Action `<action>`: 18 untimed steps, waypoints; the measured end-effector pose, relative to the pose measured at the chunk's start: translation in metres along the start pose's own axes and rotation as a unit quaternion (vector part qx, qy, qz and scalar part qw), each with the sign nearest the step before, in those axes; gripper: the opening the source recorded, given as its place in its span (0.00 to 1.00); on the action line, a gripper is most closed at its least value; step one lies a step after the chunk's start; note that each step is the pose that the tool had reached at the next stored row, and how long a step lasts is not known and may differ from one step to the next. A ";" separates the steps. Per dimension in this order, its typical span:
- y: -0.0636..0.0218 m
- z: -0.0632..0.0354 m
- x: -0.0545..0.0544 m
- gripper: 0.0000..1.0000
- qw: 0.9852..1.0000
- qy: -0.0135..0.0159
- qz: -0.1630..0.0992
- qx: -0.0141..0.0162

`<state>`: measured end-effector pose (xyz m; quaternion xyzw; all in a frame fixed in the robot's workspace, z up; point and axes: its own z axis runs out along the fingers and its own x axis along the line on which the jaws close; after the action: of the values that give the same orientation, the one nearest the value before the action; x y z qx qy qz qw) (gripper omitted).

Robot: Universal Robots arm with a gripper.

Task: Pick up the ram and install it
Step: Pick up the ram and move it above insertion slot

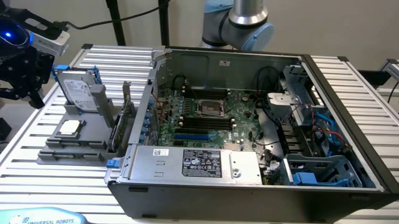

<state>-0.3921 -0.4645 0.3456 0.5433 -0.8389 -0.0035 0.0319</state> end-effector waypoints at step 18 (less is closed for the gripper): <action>-0.0002 0.0066 0.000 0.11 0.995 -0.020 -0.092 0.016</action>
<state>-0.3922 -0.4644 0.3389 0.6188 -0.7856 -0.0038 0.0058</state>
